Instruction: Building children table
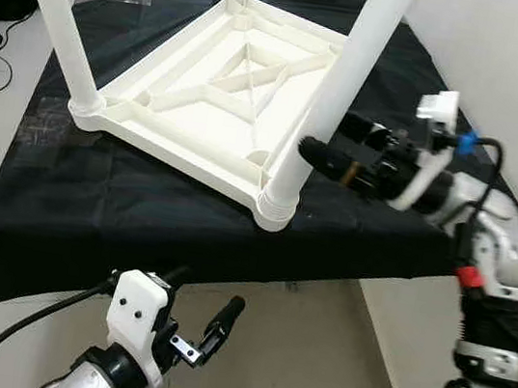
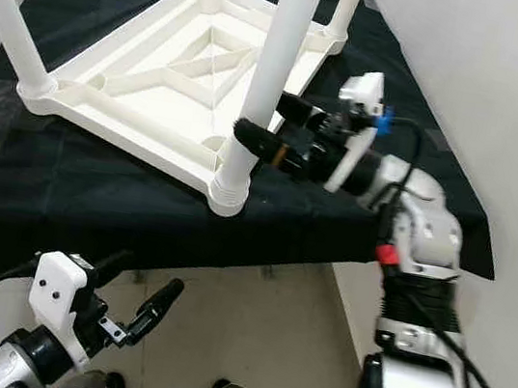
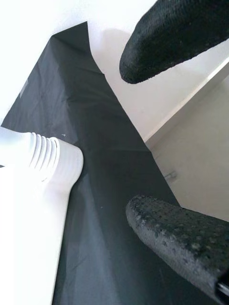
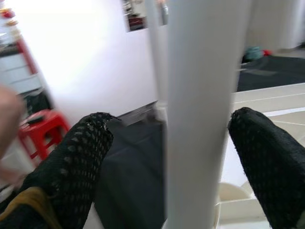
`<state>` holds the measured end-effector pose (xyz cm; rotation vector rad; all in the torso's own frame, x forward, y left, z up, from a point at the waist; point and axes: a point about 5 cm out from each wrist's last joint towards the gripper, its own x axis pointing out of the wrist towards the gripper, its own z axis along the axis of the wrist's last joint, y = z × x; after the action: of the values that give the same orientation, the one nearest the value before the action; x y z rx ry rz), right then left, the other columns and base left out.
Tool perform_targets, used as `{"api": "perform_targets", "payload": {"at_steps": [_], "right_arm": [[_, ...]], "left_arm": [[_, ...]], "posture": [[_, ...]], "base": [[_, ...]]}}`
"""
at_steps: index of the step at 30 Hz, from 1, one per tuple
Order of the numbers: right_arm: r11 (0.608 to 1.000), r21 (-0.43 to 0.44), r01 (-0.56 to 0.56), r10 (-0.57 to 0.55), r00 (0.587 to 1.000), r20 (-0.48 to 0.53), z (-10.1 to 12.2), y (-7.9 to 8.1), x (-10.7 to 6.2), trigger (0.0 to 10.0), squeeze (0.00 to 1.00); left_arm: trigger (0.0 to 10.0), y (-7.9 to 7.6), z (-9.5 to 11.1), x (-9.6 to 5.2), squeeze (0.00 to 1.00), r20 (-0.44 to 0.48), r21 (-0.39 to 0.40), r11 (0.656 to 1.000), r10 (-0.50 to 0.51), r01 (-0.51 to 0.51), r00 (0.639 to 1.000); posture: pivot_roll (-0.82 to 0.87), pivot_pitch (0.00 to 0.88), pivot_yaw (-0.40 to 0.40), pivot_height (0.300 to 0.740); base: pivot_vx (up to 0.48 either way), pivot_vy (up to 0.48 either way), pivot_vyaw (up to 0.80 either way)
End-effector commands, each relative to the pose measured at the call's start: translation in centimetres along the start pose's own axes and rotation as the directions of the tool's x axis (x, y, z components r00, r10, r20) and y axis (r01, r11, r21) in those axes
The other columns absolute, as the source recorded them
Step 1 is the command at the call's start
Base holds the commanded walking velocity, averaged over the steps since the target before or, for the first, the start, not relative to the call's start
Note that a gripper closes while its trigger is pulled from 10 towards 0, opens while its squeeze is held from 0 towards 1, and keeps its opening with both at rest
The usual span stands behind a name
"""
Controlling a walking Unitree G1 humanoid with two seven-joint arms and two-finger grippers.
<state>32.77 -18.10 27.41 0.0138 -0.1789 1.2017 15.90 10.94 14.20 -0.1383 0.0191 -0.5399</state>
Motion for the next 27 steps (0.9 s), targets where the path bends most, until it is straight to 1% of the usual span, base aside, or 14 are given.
{"api": "perform_targets", "payload": {"at_steps": [1,4,5,8,12,17,18,19,20,21,22,23,25,27], "right_arm": [[0.999,0.003,-0.044,0.044,0.999,-0.006,0.1,-0.1,-0.1,10.0,0.00],[0.998,-0.013,-0.058,0.058,0.998,-0.017,0.5,-0.7,-0.1,10.0,0.00],[0.998,-0.020,-0.058,0.057,0.998,-0.015,0.7,-0.8,0.1,0.2,0.00],[0.998,-0.023,-0.059,0.059,0.998,-0.006,0.9,-0.9,0.3,0.0,0.00],[0.998,-0.035,-0.049,0.049,0.999,-0.011,0.9,-0.8,0.5,0.0,0.00],[0.998,-0.055,-0.014,0.013,1.000,-0.011,0.6,-0.7,1.4,0.0,0.00],[0.997,-0.073,-0.005,0.005,1.000,-0.010,0.5,-0.6,1.6,5.8,0.00],[0.996,-0.088,-0.001,0.000,1.000,-0.009,0.4,-0.5,1.8,10.0,0.00],[0.997,-0.078,0.011,-0.010,1.000,0.007,0.3,-0.5,2.0,10.0,0.00],[0.998,-0.068,0.018,-0.017,1.000,0.018,0.3,-0.4,2.2,10.0,0.82],[0.998,-0.069,0.008,-0.007,1.000,0.009,0.2,-0.2,2.2,10.0,0.82],[0.998,-0.069,-0.014,0.014,1.000,0.002,0.2,0.1,2.0,10.0,1.00],[0.995,-0.071,-0.070,0.070,0.998,-0.005,0.4,0.8,1.7,10.0,1.00],[0.993,-0.071,-0.090,0.090,0.996,0.006,0.8,1.0,1.7,10.0,1.00]], "left_arm": [[10.0,-0.4,0.0,-0.2,0.00,-0.005,-0.004,1.000,-0.001,0.001,1.000],[10.0,-0.5,0.0,-0.2,0.00,-0.002,-0.004,1.000,-0.001,0.001,1.000],[10.0,-0.5,0.1,-0.2,0.00,-0.001,-0.004,1.000,-0.002,0.002,1.000],[10.0,-0.6,0.1,-0.2,0.00,0.000,-0.004,1.000,-0.001,0.001,1.000],[10.0,-0.6,0.1,-0.1,0.00,0.003,-0.003,1.000,-0.001,0.001,1.000],[10.0,-0.6,0.2,-0.1,0.00,0.004,-0.002,1.000,-0.001,0.001,1.000],[10.0,-0.6,0.2,-0.1,0.00,0.004,-0.002,1.000,-0.001,0.001,1.000],[10.0,-0.6,0.2,-0.1,0.00,0.004,-0.002,1.000,-0.001,0.001,1.000],[10.0,-0.6,0.2,-0.1,0.00,0.004,-0.002,1.000,-0.001,0.001,1.000],[10.0,-0.6,0.2,-0.1,0.00,0.004,-0.002,1.000,-0.001,0.001,1.000],[10.0,-0.6,0.2,-0.1,0.00,0.005,-0.002,1.000,-0.001,0.001,1.000],[10.0,-0.6,0.2,-0.1,0.00,0.005,-0.002,1.000,-0.001,0.001,1.000],[10.0,-0.6,0.2,-0.1,0.00,0.004,-0.002,1.000,-0.001,0.001,1.000],[10.0,-0.6,0.3,-0.2,0.00,0.005,-0.001,1.000,-0.001,0.001,1.000]], "posture": [[0.01,0.187,-0.085,0.740],[0.01,0.191,-0.087,0.740],[0.01,0.194,-0.086,0.740],[0.01,0.194,-0.088,0.740],[0.00,0.194,-0.089,0.740],[0.00,0.195,-0.086,0.740],[0.00,0.197,-0.086,0.740],[0.00,0.197,-0.086,0.740],[-0.01,0.197,-0.086,0.740],[-0.01,0.197,-0.086,0.740],[0.00,0.201,-0.082,0.740],[0.00,0.201,-0.082,0.740],[0.00,0.201,-0.082,0.740],[-0.01,0.203,-0.083,0.740]], "base": [[0.000,0.000,0.00],[0.000,0.000,0.00],[0.000,0.000,0.00],[0.000,0.000,0.00],[0.000,0.000,0.00],[0.000,0.000,0.00],[0.000,0.000,0.00],[0.000,0.000,0.00],[0.000,0.000,0.00],[0.000,0.000,0.00],[0.000,0.000,0.00],[0.000,0.000,0.00],[0.000,0.000,0.00],[0.000,0.000,0.00]]}}
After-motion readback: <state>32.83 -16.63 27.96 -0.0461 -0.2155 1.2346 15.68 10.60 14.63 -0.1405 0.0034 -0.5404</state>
